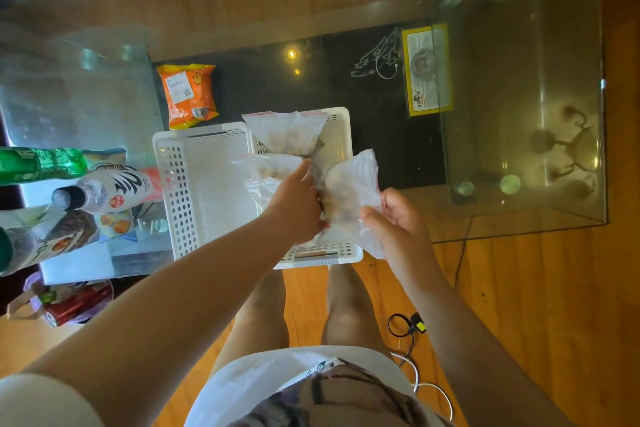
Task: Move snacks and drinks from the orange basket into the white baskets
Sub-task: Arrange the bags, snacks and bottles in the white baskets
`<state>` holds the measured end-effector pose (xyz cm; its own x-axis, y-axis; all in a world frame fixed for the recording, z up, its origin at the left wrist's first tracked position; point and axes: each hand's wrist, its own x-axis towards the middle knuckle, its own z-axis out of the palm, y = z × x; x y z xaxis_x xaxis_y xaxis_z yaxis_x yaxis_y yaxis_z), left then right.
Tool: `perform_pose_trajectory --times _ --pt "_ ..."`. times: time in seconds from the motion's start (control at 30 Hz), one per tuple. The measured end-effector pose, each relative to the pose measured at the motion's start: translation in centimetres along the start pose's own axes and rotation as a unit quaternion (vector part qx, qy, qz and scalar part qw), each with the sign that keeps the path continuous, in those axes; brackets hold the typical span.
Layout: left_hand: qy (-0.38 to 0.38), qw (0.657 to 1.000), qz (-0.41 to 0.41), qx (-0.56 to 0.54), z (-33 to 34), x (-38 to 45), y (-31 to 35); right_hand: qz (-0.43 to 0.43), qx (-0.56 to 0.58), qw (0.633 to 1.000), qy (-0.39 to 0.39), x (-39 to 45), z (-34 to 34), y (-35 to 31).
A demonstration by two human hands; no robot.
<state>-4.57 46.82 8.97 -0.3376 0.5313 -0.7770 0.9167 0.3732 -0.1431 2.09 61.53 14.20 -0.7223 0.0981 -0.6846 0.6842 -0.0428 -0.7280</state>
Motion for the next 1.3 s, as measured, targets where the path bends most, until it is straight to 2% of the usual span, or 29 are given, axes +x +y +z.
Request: perform_pose_trajectory --times 0.2,0.57,0.7,0.83,0.9,0.97,1.0,1.07,1.1,1.17,1.23,1.3 --pt "0.05 0.996 -0.011 -0.076 0.4 -0.2 -0.6 0.056 -0.011 0.997 0.049 2.7 1.6 1.5" --pt "0.012 0.995 0.006 -0.094 0.8 0.2 -1.2 0.096 -0.049 0.994 0.034 5.3 2.1 4.3" --pt "0.014 0.995 0.016 -0.093 0.6 0.1 -1.2 0.064 -0.104 0.988 0.096 5.2 1.1 5.3" --pt "0.074 0.988 0.051 -0.125 -0.2 -0.5 -0.9 0.04 -0.124 0.979 0.155 5.1 -0.1 6.0" --pt "0.128 0.968 0.048 -0.208 -0.3 -1.4 -0.7 -0.022 -0.189 0.962 0.196 4.7 -0.1 5.6" --pt "0.196 0.925 0.016 -0.326 -0.2 -2.6 -0.7 -0.153 -0.338 0.9 0.228 4.2 0.3 4.7" --pt "0.235 0.898 -0.006 -0.372 0.0 -3.4 -0.7 -0.234 -0.409 0.856 0.214 4.1 0.7 4.2" --pt "0.304 0.848 -0.078 -0.426 1.2 -4.8 -0.8 -0.344 -0.507 0.782 0.116 4.1 1.6 3.9" --pt "0.315 0.829 -0.125 -0.445 1.9 -5.4 -0.8 -0.346 -0.545 0.761 0.056 4.3 2.0 4.1" --pt "0.286 0.796 -0.22 -0.486 3.6 -6.4 -1.0 -0.262 -0.599 0.756 -0.017 4.6 2.5 4.7" --pt "0.239 0.767 -0.292 -0.519 5.3 -6.9 -1.2 -0.181 -0.597 0.782 0.01 4.9 2.3 5.2" --pt "0.206 0.739 -0.334 -0.547 6.9 -7.0 -1.7 -0.133 -0.594 0.791 0.059 5.0 2.1 5.1"
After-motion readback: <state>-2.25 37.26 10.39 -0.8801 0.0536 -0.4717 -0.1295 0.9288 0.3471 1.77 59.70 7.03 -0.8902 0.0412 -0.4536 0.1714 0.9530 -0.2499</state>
